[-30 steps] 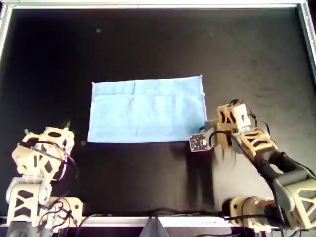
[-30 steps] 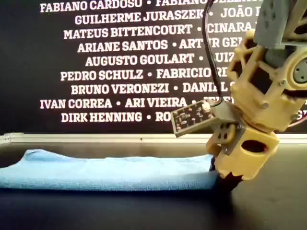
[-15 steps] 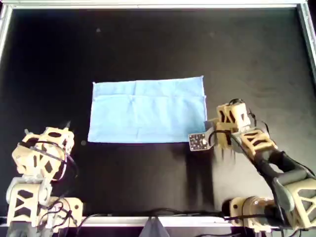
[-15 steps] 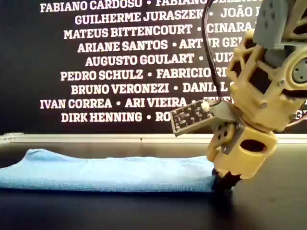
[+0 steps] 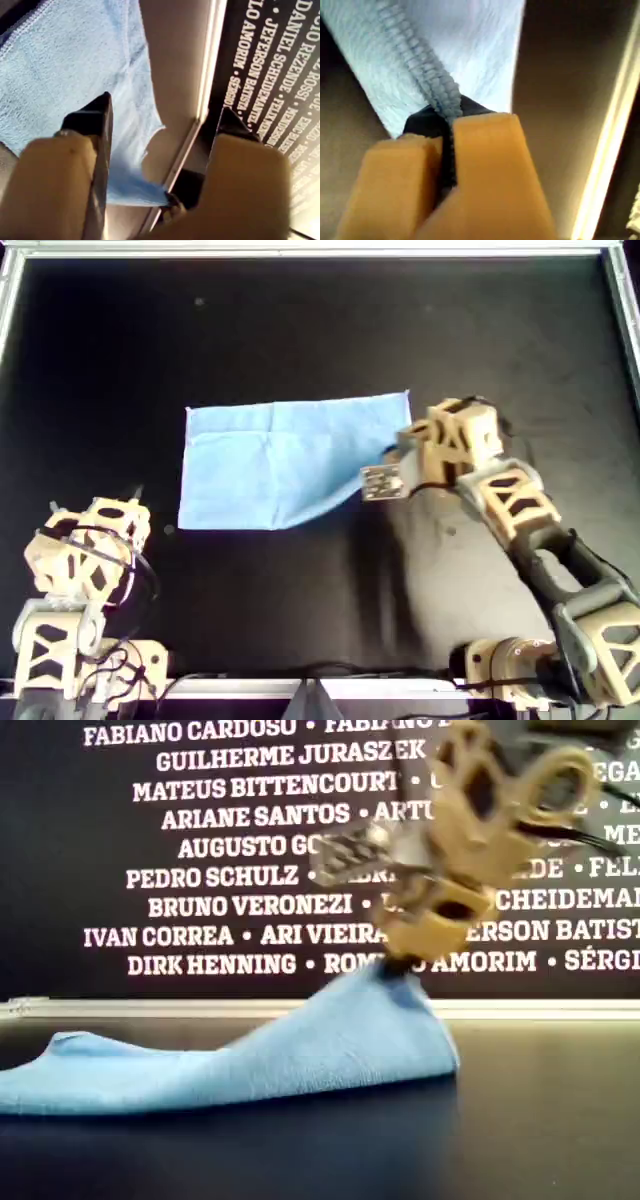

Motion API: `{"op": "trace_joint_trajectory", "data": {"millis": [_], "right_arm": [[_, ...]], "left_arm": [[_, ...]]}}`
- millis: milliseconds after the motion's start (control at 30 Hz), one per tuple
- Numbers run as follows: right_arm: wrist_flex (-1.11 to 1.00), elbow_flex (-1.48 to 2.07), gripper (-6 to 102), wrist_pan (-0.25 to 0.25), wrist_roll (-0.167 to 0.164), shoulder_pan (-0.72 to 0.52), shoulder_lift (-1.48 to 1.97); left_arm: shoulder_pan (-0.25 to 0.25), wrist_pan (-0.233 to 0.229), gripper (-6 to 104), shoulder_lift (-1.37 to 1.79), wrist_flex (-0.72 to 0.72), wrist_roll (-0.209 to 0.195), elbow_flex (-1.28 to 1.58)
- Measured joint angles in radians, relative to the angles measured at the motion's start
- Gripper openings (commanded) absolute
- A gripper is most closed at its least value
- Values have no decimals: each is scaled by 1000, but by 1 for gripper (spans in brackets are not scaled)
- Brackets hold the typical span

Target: Fold a cloth

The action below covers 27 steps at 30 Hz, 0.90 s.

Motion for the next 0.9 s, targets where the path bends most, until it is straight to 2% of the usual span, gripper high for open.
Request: {"op": "trace_joint_trajectory", "data": {"millis": [267, 900], "right_arm": [[0, -187, -1, 3, 2, 264, -104], [0, -874, 0, 0, 0, 499, -632]], "left_arm": [[0, 0, 76, 0, 0, 0, 0], [0, 0, 76, 0, 0, 0, 0]]}}
